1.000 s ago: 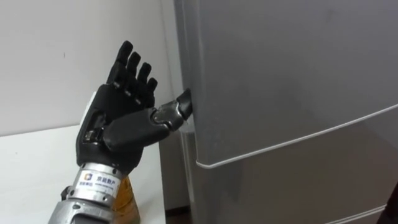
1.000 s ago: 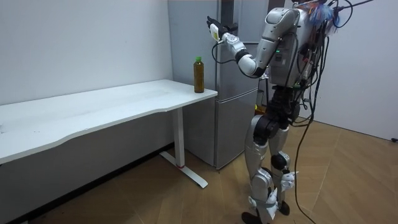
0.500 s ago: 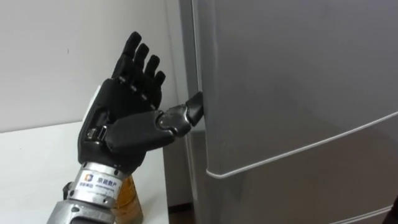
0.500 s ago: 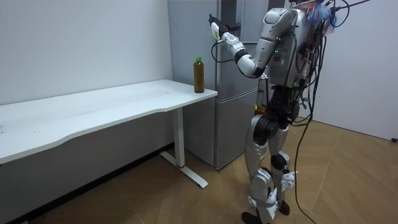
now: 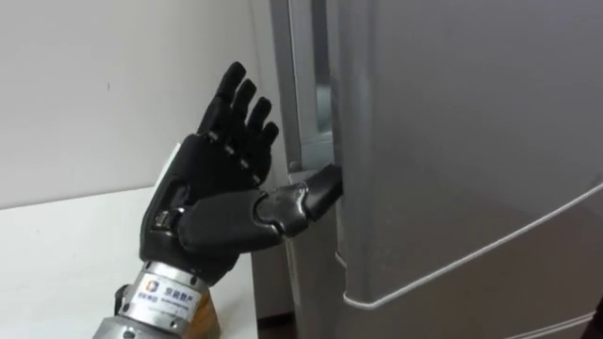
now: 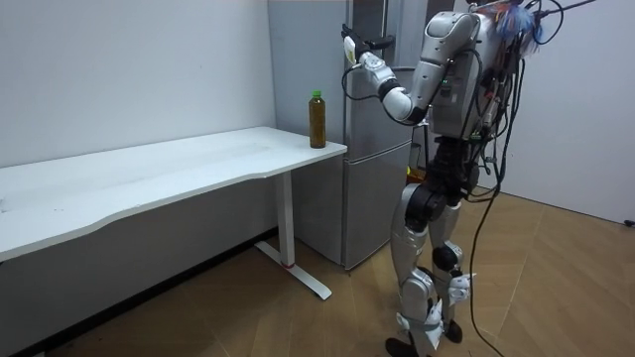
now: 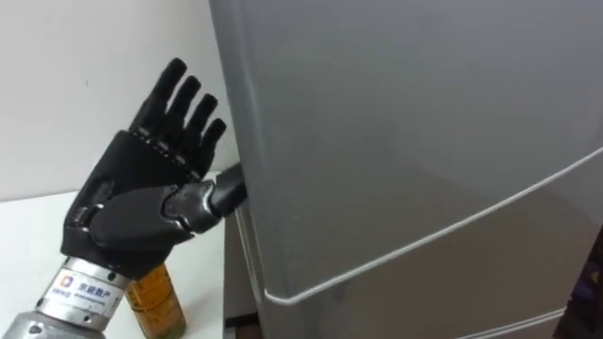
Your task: Put the bottle in the upper fridge
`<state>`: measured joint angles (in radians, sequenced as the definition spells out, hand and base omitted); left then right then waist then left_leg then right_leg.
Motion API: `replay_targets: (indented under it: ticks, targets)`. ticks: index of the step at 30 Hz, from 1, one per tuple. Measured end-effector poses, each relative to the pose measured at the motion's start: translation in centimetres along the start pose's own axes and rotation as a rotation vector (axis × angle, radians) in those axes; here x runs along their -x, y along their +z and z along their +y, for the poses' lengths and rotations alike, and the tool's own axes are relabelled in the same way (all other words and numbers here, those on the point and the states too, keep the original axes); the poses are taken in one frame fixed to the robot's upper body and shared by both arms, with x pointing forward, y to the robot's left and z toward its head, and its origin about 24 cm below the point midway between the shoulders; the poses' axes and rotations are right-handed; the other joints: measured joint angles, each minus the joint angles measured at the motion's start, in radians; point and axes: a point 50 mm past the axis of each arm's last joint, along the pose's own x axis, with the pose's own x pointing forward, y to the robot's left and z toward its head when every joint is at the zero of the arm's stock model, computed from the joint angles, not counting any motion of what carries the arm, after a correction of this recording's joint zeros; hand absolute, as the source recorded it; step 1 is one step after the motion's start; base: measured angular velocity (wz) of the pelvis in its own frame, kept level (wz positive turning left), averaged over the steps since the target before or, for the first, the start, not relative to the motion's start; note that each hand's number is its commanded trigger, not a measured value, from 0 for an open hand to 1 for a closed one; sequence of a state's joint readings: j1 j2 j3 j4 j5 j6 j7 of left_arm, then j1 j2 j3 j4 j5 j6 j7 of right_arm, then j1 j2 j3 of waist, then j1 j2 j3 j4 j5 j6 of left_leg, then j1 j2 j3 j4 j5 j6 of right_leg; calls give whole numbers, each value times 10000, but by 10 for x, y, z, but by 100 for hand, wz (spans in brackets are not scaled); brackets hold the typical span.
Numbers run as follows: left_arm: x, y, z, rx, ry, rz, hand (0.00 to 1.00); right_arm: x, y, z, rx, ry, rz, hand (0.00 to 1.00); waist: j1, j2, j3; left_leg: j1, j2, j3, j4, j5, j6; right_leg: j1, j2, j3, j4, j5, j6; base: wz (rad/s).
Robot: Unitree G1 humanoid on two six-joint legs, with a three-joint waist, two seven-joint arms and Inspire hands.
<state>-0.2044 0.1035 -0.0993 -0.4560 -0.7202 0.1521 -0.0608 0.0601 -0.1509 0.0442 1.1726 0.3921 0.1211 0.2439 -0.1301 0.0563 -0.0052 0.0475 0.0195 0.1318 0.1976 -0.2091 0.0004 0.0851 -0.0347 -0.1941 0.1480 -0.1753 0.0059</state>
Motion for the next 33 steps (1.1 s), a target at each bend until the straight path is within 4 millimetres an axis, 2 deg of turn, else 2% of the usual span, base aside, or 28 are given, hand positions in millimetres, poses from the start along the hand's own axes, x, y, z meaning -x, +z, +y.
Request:
replay_targets:
  ticks: [8,14,17,24,33]
  targets:
    - [1,2,-23,197,-1769,78,0,0,1,-1,20,95,-29,0,-21,48,34,11,-11,33,-6,4,6,30,-2,36,-81,14,20,0]
    - [2,-5,-37,422,-2932,367,0,1,3,-2,91,153,-165,0,-60,83,103,22,-7,65,-5,4,6,19,4,75,-104,14,20,0]
    - [2,-8,-41,532,-3237,457,0,1,3,-2,53,176,-209,0,-56,65,180,67,-7,94,-2,4,6,-1,4,125,-112,12,21,-5]
    - [3,-12,-51,817,-4104,545,0,1,4,-3,149,157,-305,0,-91,81,184,148,13,278,-8,4,5,0,19,296,-121,8,21,-8]
    - [5,-14,-56,914,-4509,666,0,1,4,-2,127,181,-321,0,-146,13,169,185,13,295,-73,4,5,2,18,295,-115,8,20,0]
